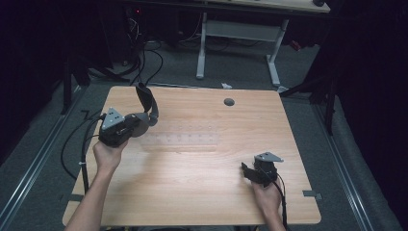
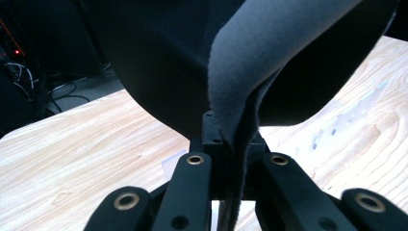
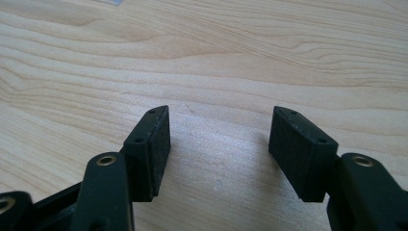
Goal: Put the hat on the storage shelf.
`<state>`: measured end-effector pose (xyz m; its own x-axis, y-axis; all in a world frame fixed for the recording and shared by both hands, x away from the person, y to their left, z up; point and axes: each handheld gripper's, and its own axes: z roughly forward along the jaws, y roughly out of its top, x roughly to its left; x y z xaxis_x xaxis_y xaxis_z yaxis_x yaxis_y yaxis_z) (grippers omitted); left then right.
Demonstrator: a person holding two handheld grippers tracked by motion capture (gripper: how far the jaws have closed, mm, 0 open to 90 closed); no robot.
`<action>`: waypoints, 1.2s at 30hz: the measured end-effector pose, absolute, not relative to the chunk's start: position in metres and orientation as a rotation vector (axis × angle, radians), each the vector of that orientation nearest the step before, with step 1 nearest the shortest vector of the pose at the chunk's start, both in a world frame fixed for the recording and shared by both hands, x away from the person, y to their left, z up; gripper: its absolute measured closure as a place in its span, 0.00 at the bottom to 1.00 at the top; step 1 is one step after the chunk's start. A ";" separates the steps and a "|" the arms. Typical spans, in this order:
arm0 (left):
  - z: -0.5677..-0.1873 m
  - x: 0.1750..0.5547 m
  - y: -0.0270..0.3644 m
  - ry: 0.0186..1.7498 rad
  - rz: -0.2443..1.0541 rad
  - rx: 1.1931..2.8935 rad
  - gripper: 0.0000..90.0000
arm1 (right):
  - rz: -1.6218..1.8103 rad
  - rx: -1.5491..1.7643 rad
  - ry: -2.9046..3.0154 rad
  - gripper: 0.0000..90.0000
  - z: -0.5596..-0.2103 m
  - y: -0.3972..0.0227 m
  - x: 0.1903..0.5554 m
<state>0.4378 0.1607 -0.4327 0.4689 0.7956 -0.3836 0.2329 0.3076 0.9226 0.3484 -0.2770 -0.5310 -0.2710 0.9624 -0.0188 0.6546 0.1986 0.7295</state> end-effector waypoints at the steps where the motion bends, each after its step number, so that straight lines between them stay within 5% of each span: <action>1: -0.433 0.439 0.160 1.066 0.487 1.241 0.96 | 0.850 1.502 2.001 0.45 -0.531 -0.277 0.348; 36: -0.448 0.445 0.142 1.148 0.508 1.234 0.96 | 0.850 1.501 2.005 0.44 -0.531 -0.277 0.348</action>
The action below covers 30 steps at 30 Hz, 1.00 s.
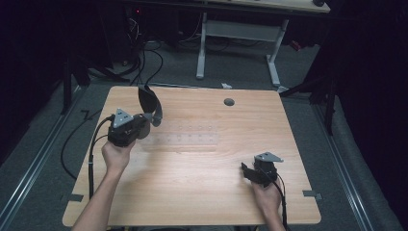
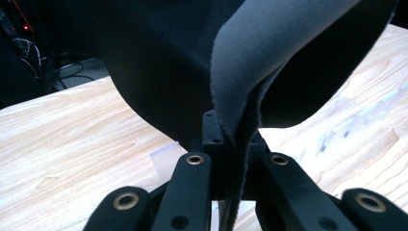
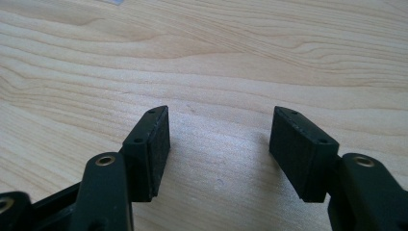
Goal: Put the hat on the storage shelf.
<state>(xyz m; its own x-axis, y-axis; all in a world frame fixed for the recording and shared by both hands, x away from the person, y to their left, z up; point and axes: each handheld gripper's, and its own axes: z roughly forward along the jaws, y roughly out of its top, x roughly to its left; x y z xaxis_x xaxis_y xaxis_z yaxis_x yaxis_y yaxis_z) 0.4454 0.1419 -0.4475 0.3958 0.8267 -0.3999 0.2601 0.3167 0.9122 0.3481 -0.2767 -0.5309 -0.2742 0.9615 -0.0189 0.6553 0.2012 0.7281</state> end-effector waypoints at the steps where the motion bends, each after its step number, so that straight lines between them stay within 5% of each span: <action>1: -0.449 0.445 0.142 1.151 0.508 1.235 0.96 | 0.849 1.501 2.005 0.44 -0.531 -0.277 0.348; 23: -0.471 0.435 0.155 1.216 0.486 1.226 0.89 | 0.850 1.499 2.005 0.44 -0.531 -0.277 0.348; 30: -0.475 0.429 0.165 1.266 0.478 1.224 0.62 | 0.850 1.499 2.006 0.44 -0.531 -0.277 0.348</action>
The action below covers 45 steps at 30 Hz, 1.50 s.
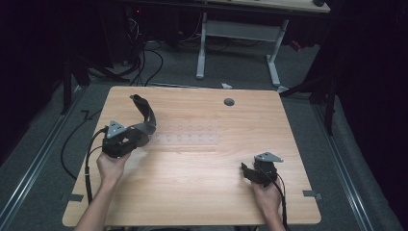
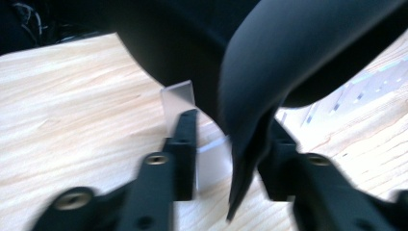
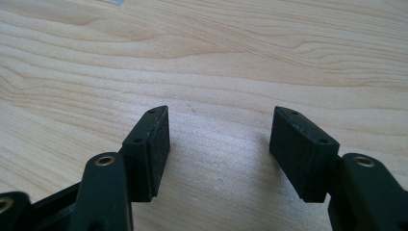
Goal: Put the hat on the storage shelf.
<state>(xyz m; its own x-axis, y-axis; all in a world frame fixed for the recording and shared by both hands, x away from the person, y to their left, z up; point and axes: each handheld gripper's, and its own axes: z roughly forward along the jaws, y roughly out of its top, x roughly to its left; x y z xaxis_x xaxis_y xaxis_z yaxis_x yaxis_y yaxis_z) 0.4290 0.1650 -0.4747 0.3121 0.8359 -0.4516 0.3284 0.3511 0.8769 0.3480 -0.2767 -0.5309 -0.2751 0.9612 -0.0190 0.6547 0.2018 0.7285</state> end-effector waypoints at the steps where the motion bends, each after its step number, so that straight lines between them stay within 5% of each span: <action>1: -0.475 0.427 0.167 1.269 0.474 1.217 0.59 | 0.850 1.499 2.006 0.44 -0.531 -0.277 0.348; 10: -0.489 0.406 0.179 1.315 0.428 1.202 0.46 | 0.850 1.499 2.006 0.44 -0.531 -0.277 0.348; 45: -0.536 0.370 0.151 1.343 0.409 1.310 0.43 | 0.850 1.501 2.005 0.44 -0.531 -0.276 0.348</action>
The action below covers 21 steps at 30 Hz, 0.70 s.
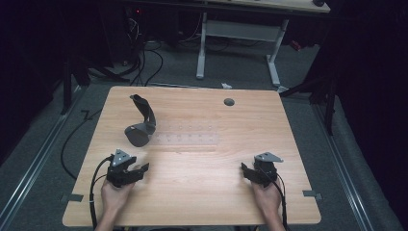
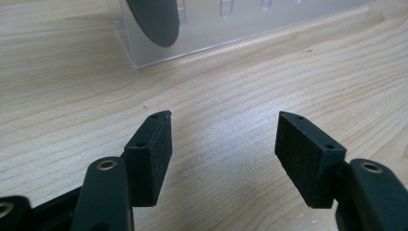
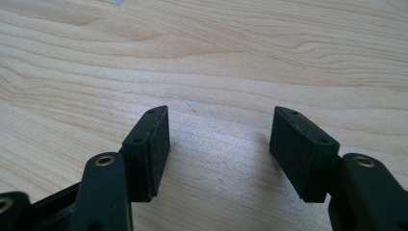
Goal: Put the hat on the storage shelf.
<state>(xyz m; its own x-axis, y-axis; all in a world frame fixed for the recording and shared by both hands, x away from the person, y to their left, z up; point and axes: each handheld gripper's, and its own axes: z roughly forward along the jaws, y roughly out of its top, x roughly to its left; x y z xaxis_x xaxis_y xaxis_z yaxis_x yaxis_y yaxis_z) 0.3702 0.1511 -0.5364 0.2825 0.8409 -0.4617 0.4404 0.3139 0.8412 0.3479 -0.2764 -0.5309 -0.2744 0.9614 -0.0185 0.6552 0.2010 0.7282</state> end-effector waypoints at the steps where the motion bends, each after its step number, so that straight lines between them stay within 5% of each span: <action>1: -0.538 0.370 0.149 1.339 0.423 1.330 0.43 | 0.849 1.501 2.004 0.44 -0.531 -0.276 0.348; 21: -0.547 0.368 0.137 1.322 0.426 1.412 0.36 | 0.848 1.499 2.004 0.44 -0.531 -0.276 0.348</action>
